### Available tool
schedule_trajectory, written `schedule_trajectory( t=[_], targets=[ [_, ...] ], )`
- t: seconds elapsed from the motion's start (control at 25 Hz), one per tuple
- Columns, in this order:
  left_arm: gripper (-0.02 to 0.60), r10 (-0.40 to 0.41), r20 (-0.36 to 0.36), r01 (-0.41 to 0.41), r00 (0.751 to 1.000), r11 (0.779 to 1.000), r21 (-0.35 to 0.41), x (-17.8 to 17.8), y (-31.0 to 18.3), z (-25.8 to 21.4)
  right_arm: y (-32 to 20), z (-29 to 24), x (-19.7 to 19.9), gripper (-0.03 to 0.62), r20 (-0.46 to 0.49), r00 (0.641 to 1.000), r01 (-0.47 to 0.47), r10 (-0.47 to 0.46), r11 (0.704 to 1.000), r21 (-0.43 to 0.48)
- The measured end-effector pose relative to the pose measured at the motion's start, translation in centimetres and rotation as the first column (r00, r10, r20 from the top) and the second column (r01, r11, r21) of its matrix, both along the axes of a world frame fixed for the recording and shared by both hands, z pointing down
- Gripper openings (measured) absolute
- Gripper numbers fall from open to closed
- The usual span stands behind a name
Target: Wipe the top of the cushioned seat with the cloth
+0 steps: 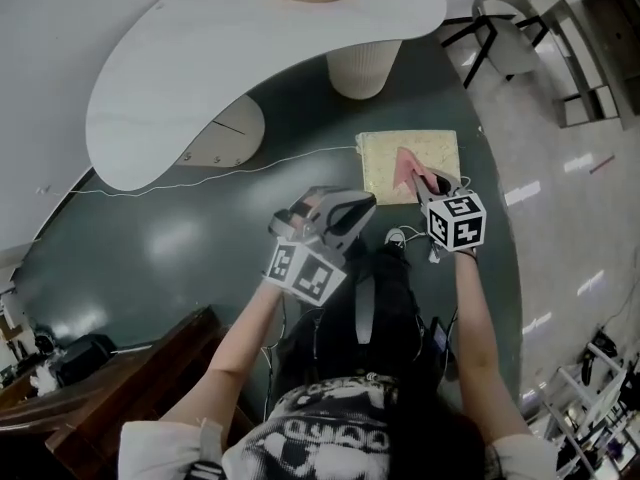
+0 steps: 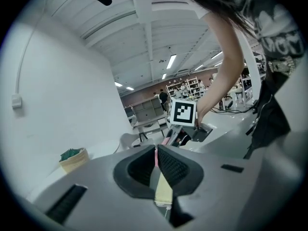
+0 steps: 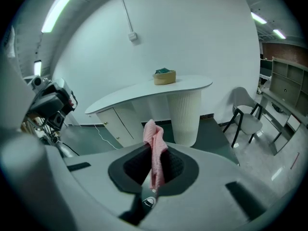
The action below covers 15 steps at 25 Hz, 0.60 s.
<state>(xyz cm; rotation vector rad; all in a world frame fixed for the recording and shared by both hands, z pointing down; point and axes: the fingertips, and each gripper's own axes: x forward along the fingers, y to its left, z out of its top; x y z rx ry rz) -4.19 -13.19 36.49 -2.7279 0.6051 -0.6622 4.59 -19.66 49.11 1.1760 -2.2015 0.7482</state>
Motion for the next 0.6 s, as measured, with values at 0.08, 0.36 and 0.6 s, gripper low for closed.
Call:
schedule_trajectory(
  t=[0.08,0.36,0.6],
  targets=[
    [0.017,-0.018,0.003,0.018,1.000,1.000,-0.002,0.0,-0.9,0.9,-1.5,1.8,0.1,0.009,-0.010,1.000,0.030,-0.030,0.999,-0.017],
    [0.017,-0.094,0.021,0.094,0.995,0.995,-0.011,-0.5,-3.4,4.7,-4.3,9.2,-0.9,0.009,-0.042,0.987,0.148,-0.152,0.985,-0.087],
    [0.017,-0.178,0.031,0.179,0.983,0.984,-0.010,-1.3,-6.0,9.2,-6.8,15.9,-1.1,0.009,-0.026,0.988,0.146,-0.152,0.978,-0.148]
  ],
)
